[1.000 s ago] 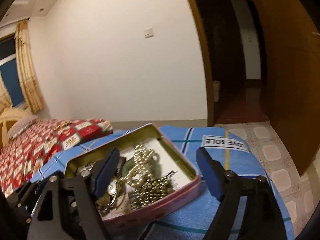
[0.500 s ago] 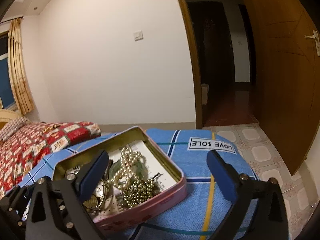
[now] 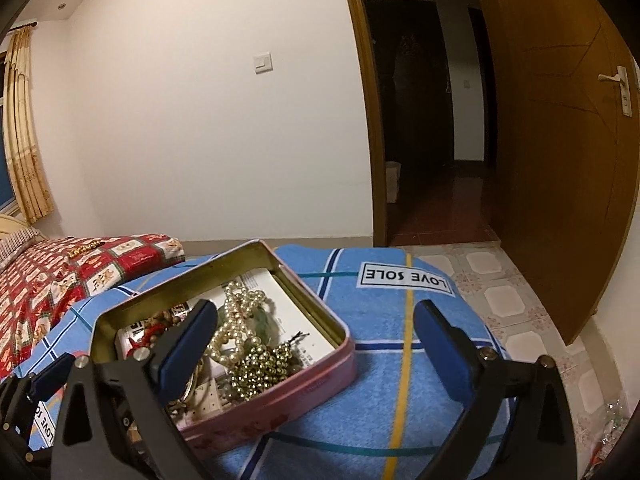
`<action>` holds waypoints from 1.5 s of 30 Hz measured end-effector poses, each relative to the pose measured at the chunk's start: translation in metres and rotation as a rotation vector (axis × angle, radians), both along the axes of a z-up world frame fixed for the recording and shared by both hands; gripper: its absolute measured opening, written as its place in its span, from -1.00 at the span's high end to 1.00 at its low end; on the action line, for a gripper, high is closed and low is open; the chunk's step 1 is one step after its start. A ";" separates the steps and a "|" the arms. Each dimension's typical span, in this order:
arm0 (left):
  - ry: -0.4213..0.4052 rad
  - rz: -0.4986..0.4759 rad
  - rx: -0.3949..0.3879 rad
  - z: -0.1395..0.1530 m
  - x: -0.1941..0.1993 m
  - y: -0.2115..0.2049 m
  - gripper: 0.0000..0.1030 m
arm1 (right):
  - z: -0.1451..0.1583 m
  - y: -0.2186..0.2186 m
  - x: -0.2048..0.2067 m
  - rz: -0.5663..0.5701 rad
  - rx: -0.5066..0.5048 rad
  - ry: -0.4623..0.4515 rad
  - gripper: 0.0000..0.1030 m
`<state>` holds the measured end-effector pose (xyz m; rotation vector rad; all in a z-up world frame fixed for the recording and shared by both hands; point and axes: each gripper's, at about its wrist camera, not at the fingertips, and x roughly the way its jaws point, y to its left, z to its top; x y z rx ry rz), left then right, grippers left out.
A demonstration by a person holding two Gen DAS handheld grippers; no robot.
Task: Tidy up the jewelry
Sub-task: 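Withdraw both tools from the tin toward the pink bangle and ring, then close the left tool on the small silver ring and lift it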
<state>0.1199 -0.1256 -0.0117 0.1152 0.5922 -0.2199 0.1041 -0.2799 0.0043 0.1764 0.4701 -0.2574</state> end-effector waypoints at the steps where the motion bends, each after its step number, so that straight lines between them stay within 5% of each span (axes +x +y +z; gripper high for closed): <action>1: 0.000 0.002 0.000 0.000 -0.001 0.001 -0.43 | 0.000 0.001 -0.001 -0.002 -0.004 0.002 -0.95; 14: 0.013 0.002 0.006 -0.002 -0.031 0.025 -0.43 | -0.004 0.013 -0.032 -0.007 0.056 0.017 -0.95; 19: -0.001 0.025 0.063 0.000 -0.041 0.042 -0.43 | -0.005 0.024 -0.042 0.026 0.086 0.008 -0.95; 26: 0.139 0.073 0.064 -0.005 -0.042 0.103 -0.43 | -0.004 0.050 -0.046 0.098 0.039 0.006 -0.90; 30: 0.231 0.049 0.032 -0.017 -0.041 0.142 -0.41 | -0.006 0.062 -0.046 0.152 0.061 0.021 -0.67; 35: 0.320 0.001 -0.029 -0.031 -0.037 0.164 0.00 | -0.009 0.085 -0.046 0.225 0.059 0.042 -0.58; 45: 0.334 -0.004 -0.002 -0.036 -0.035 0.156 0.14 | -0.009 0.107 -0.051 0.292 0.020 0.034 -0.58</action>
